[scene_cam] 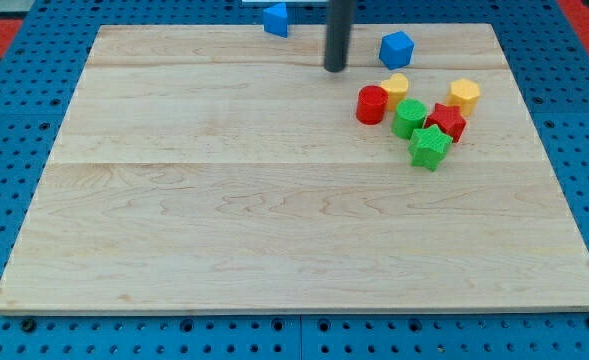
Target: Move the blue cube in between the yellow heart and yellow hexagon
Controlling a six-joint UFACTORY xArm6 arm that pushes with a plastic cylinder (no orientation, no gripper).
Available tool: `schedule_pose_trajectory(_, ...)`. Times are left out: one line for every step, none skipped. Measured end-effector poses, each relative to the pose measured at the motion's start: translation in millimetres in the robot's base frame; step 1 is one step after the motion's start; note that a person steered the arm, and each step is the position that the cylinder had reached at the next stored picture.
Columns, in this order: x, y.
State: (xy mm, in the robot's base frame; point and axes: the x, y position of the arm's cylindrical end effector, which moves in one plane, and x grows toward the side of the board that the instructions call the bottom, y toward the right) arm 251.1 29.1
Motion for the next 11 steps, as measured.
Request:
schedule_pose_trajectory(-43.9, -13.9)
schedule_pose_trajectory(-57.4, 30.5)
schedule_pose_trajectory(-43.4, 63.5)
schedule_pose_trajectory(-6.1, 79.6)
schedule_pose_trajectory(21.8, 97.2)
schedule_pose_trajectory(-41.0, 104.0)
schedule_pose_trajectory(-45.5, 157.8)
schedule_pose_trajectory(-2.2, 153.7)
schedule_pose_trajectory(38.7, 138.9)
schedule_pose_trajectory(7.6, 123.3)
schedule_pose_trajectory(-22.6, 19.1)
